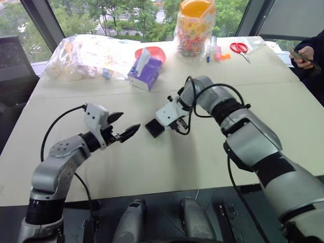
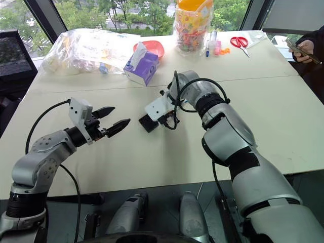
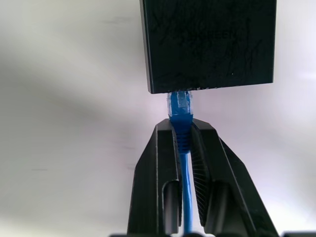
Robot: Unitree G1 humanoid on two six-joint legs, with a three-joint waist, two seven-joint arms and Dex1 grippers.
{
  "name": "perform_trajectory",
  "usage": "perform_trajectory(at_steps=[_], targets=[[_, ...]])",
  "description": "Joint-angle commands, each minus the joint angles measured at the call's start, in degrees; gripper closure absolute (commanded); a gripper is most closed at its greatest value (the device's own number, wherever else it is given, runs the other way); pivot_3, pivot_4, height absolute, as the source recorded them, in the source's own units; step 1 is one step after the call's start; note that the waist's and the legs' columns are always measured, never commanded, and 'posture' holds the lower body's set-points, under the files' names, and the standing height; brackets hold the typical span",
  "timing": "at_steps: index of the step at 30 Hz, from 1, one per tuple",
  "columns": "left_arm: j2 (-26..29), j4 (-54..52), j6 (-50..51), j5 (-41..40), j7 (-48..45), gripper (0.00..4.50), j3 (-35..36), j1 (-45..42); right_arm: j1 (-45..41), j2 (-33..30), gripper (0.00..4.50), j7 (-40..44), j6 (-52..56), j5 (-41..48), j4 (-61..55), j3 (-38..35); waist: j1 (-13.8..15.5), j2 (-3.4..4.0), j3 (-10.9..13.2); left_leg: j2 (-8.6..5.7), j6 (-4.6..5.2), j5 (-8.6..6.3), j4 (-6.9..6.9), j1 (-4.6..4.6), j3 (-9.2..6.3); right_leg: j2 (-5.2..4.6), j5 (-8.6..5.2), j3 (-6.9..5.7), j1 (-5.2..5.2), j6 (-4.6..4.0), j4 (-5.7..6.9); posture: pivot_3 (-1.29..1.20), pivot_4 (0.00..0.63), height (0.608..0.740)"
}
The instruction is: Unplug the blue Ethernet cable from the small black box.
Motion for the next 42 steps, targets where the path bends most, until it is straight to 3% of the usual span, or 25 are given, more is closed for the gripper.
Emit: perform_trajectory(at_steps=[1,6,10,15,21,24,33,38,42], targets=[[-2.09,-0.26,1.49,-2.23,1.15,0.0,-0.25,-3.22,3.95,-4.85,4.47,-15.97,-4.6,0.65,-8.97,-6.04,0.52,-0.01,0.0,0.0,0.0,0.0,-0.01,0.0,0.0,0.0,0.0,0.0,0.01,0.0,-0.01,0.0,0.15,0.728],[-3.45,2.05,3.64,-3.83,0.62,0.0,-0.18,-7.29,16.74,-11.91,4.47,-35.64,-7.28,-4.89,-28.59,-10.9,1.39,-0.03,-0.01,-0.02,0.0,0.0,0.0,-0.05,0.03,-0.01,-0.01,0.04,0.0,0.01,-0.04,0.0,0.15,0.728],[-3.36,5.01,5.75,-6.4,-1.26,0.0,0.45,-10.96,29.59,-11.67,4.47,-47.04,1.38,-10.94,-48.0,-15.44,1.28,-0.04,-0.01,0.0,0.01,0.01,-0.01,-0.06,0.05,-0.01,-0.01,0.07,-0.03,0.0,-0.03,0.0,0.15,0.728],[-2.92,7.36,5.69,-6.51,-3.15,0.0,0.04,-13.6,35.8,-9.52,4.47,-49.21,8.52,-13.81,-58.28,-15.73,1.32,-0.04,-0.01,0.0,0.01,0.04,0.05,-0.04,0.09,-0.01,-0.03,0.09,-0.01,-0.03,-0.02,0.0,0.15,0.728],[-3.48,10.08,4.94,-6.34,-4.56,0.0,-0.3,-16.35,36.53,-9.26,4.47,-48.81,11.08,-14.01,-60.65,-14.34,1.52,-0.06,-0.02,0.0,0.04,0.09,0.13,-0.02,0.06,-0.01,-0.11,0.07,0.1,-0.19,-0.04,0.0,0.15,0.728],[-4.13,10.59,4.24,-6.33,-4.79,0.72,-0.18,-16.84,36.3,-9.61,4.5,-48.75,11.27,-13.89,-60.85,-14.1,1.43,-0.06,-0.02,-0.01,0.04,0.09,0.13,-0.03,0.07,-0.01,-0.11,0.07,0.12,-0.19,-0.09,0.0,0.15,0.728],[-5.88,11.23,3.66,-7.68,-4.77,4.02,0.99,-17.56,36.96,-10.96,4.5,-47.77,10.16,-13.98,-61.79,-13.11,1.4,-0.07,-0.02,-0.01,0.04,0.09,0.1,-0.03,0.07,-0.01,-0.11,0.07,0.11,-0.18,-0.09,0.0,0.15,0.728],[-5.46,11.05,4.74,-7.72,-4.91,4.02,0.41,-17.08,37.52,-11.61,4.5,-46.21,9.65,-12.29,-62.63,-13.24,1.38,-0.07,-0.02,-0.01,0.04,0.09,0.1,-0.03,0.07,-0.01,-0.11,0.07,0.11,-0.18,-0.09,0.0,0.15,0.728],[-4.04,11.92,4.98,-7.19,-6.11,4.02,-0.24,-17.22,37.27,-11.64,2.74,-41.48,9.61,-6.17,-62.37,-13.98,1.31,-0.08,-0.02,0.0,0.04,0.09,0.1,-0.02,0.07,-0.01,-0.11,0.07,0.11,-0.18,-0.09,0.0,0.15,0.728]])
